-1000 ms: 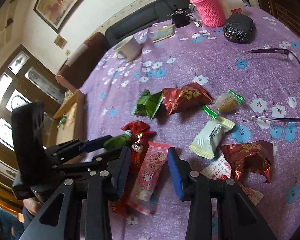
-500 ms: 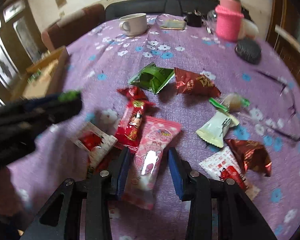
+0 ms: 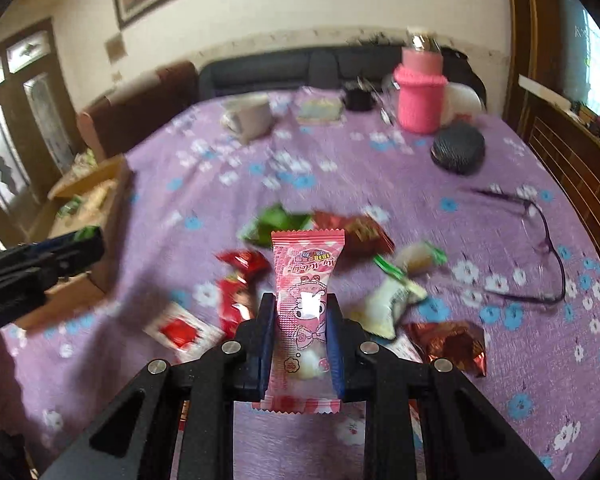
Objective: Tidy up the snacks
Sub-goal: 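Grasp the green snack packet with the left tool while the right tool grasps the pink bar, then carry the green packet and pink bar over the cardboard box with both tools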
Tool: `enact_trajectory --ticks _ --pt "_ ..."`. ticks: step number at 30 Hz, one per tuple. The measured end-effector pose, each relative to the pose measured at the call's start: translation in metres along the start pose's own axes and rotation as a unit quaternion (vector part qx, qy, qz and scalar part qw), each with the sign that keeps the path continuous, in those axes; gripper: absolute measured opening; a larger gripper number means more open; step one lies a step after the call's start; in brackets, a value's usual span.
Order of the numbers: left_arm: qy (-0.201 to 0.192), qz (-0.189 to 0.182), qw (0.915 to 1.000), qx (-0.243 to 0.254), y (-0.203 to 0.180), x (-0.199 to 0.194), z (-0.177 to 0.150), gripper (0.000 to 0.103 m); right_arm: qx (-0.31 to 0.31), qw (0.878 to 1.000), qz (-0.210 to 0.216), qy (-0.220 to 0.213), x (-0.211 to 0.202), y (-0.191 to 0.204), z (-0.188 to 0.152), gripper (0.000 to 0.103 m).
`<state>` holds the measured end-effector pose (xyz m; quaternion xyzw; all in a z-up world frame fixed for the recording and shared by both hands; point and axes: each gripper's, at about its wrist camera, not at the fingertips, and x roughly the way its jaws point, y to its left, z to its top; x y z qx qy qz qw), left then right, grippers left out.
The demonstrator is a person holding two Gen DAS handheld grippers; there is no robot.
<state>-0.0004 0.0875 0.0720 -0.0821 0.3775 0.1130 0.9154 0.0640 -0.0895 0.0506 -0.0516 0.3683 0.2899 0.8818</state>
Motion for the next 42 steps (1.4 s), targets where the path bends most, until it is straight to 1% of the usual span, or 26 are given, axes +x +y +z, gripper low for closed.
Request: enact_trajectory --ticks 3,6,9,14,21,25,29,32,34,37,39,42 --pt "-0.022 0.035 0.9992 -0.004 0.007 -0.006 -0.002 0.039 -0.016 0.999 0.017 -0.025 -0.009 0.010 0.001 0.024" --pt "-0.048 0.088 0.9949 0.002 0.014 -0.013 -0.003 0.039 -0.028 0.998 0.029 -0.040 -0.013 0.017 0.001 0.024" --pt "-0.067 0.122 0.9902 0.002 0.022 -0.022 -0.004 0.039 -0.031 0.998 0.038 -0.045 -0.015 0.022 0.000 0.024" --pt "-0.091 0.166 0.9819 0.002 0.034 -0.035 -0.006 0.039 -0.039 0.997 0.039 -0.049 -0.017 0.029 -0.001 0.025" --pt "-0.108 0.194 0.9749 -0.008 0.052 -0.048 -0.009 0.039 -0.051 0.996 0.061 -0.028 -0.017 0.047 0.000 0.025" --pt "-0.114 0.203 0.9725 -0.015 0.061 -0.054 -0.011 0.039 -0.051 0.995 0.086 -0.018 -0.019 0.059 0.007 0.025" --pt "-0.115 0.204 0.9719 -0.025 0.071 -0.058 -0.012 0.039 -0.062 0.992 0.107 -0.011 -0.018 0.080 0.020 0.025" --pt "-0.109 0.198 0.9736 -0.034 0.081 -0.061 -0.011 0.039 -0.064 0.989 0.133 0.009 -0.010 0.099 0.035 0.025" --pt "-0.102 0.186 0.9763 -0.045 0.090 -0.062 -0.010 0.039 -0.063 0.987 0.146 0.018 -0.005 0.111 0.044 0.025" --pt "-0.083 0.150 0.9823 -0.075 0.115 -0.066 -0.010 0.039 -0.058 0.983 0.170 0.040 0.009 0.130 0.060 0.025" --pt "-0.071 0.131 0.9846 -0.092 0.131 -0.067 -0.010 0.039 -0.059 0.980 0.184 0.052 0.019 0.145 0.068 0.025" --pt "-0.053 0.109 0.9858 -0.116 0.153 -0.065 -0.012 0.039 -0.061 0.977 0.195 0.066 0.034 0.166 0.078 0.025"
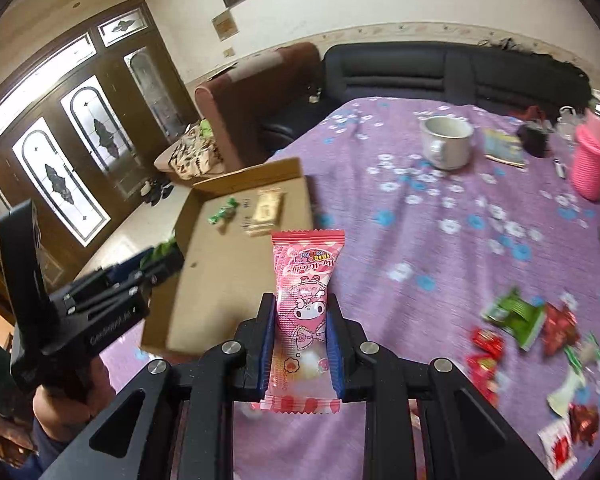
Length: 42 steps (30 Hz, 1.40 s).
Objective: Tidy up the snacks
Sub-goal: 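Carry the green packet and pink bar over the cardboard box with both tools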
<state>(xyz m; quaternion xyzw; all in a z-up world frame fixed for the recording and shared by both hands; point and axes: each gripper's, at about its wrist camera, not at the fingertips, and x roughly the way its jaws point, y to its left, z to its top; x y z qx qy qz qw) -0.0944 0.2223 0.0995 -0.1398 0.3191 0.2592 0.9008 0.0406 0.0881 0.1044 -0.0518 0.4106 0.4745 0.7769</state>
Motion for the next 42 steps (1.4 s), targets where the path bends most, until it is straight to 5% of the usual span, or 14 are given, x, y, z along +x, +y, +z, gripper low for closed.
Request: enact_trajectory --ticks 8,20,42 --pt "0.037 -0.020 0.9987 -0.029 0.037 0.024 0.016 0.039 0.008 0.998 0.035 0.049 0.061 0.025 0.035 0.025" --pt "0.139 -0.038 0.9877 -0.060 0.059 0.100 0.033 0.039 0.023 0.994 -0.006 0.106 0.150 0.030 0.056 0.025" --pt "0.157 -0.052 0.9822 -0.089 0.066 0.127 0.034 0.040 0.034 0.991 -0.020 0.125 0.187 0.022 0.057 0.026"
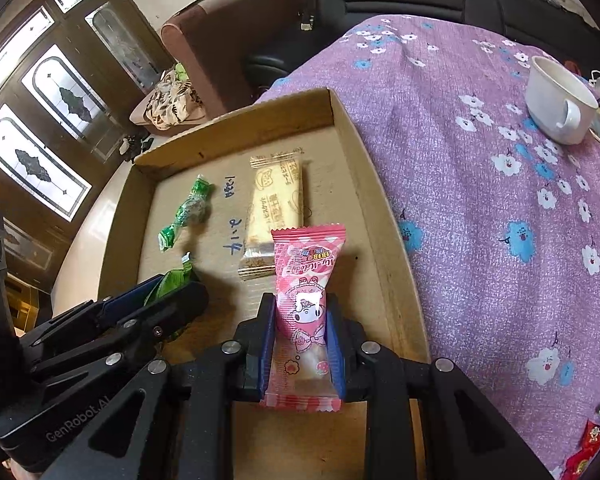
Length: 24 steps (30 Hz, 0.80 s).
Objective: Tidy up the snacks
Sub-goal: 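Carry the green packet and pink bar over the cardboard box with both tools, then open both tools to release the green packet and pink bar into the box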
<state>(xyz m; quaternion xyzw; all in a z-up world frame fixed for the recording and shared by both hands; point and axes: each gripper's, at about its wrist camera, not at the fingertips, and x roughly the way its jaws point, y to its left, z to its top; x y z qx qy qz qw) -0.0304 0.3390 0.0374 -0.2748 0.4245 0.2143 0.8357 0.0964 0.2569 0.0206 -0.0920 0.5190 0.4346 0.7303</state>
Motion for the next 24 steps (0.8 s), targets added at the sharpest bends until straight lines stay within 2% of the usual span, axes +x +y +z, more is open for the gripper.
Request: enact_trajectory --ticks 12,16,24 --pt "-0.007 -0.013 0.9999 -0.008 0.001 -0.011 0.001 0.041 0.015 1.000 0.018 -0.017 -0.020 -0.008 -0.006 0.027" --pt "-0.015 -0.012 0.9998 -0.005 -0.002 -0.019 0.000 0.045 0.017 0.999 0.027 -0.028 -0.035 -0.009 -0.010 0.027" --pt "-0.029 -0.014 0.9994 0.012 -0.020 -0.037 -0.005 0.046 0.022 0.997 0.046 -0.052 -0.075 -0.022 -0.031 0.027"
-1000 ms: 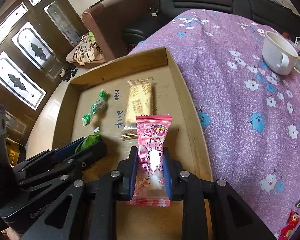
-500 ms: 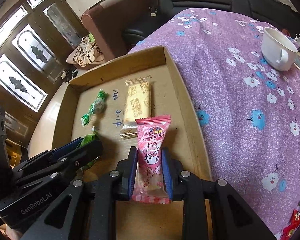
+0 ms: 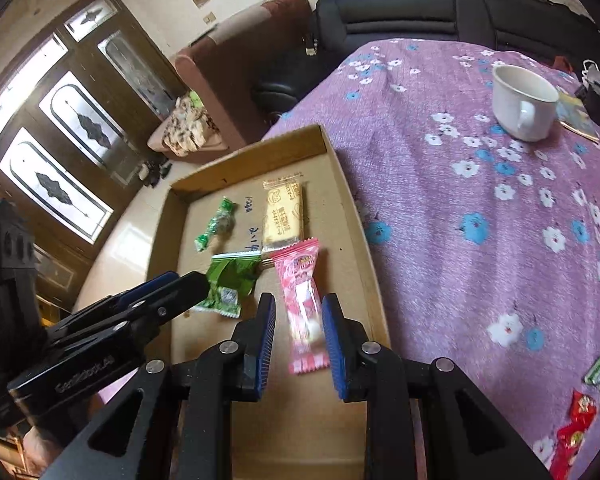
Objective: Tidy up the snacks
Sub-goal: 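Open both tools to release the green packet and pink bar into the box, then move both open tools back to the snack pile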
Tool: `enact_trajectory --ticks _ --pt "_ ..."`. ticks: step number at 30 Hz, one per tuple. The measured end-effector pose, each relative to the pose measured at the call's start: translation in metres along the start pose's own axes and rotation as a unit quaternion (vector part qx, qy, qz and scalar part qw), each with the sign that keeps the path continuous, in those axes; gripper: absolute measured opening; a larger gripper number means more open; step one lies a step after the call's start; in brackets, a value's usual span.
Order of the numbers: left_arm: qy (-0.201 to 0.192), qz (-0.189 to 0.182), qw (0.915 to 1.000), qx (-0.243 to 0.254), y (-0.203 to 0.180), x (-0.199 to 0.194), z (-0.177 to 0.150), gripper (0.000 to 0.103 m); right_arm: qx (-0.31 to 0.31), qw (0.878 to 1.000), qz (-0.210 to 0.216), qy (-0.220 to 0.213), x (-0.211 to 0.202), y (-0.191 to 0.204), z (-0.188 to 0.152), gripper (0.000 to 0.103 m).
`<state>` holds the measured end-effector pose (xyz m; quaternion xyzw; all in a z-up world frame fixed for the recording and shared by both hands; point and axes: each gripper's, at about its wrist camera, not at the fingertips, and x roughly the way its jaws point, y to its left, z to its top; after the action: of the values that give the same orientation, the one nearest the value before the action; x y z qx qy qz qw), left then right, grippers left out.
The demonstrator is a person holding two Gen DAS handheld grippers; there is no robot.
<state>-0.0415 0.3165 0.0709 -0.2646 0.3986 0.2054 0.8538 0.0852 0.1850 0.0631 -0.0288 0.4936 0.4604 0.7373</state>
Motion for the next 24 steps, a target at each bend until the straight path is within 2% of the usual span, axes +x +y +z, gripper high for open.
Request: enact_trajectory --ticks 7,13,17,24 --pt "-0.006 -0.020 0.9991 0.036 -0.037 -0.014 -0.012 0.046 0.015 1.000 0.005 -0.023 -0.045 -0.029 -0.024 0.030" --pt "-0.006 -0.045 0.9962 0.074 -0.080 -0.021 -0.026 0.046 0.038 0.998 -0.003 -0.041 -0.085 -0.070 -0.044 0.030" --pt "0.000 -0.061 0.9925 0.106 -0.112 -0.024 -0.040 0.046 0.061 0.997 -0.009 -0.050 -0.109 -0.102 -0.061 0.031" --pt "0.022 -0.098 0.9826 0.156 -0.164 -0.018 -0.070 0.047 0.108 0.992 -0.046 -0.048 -0.133 -0.155 -0.106 0.033"
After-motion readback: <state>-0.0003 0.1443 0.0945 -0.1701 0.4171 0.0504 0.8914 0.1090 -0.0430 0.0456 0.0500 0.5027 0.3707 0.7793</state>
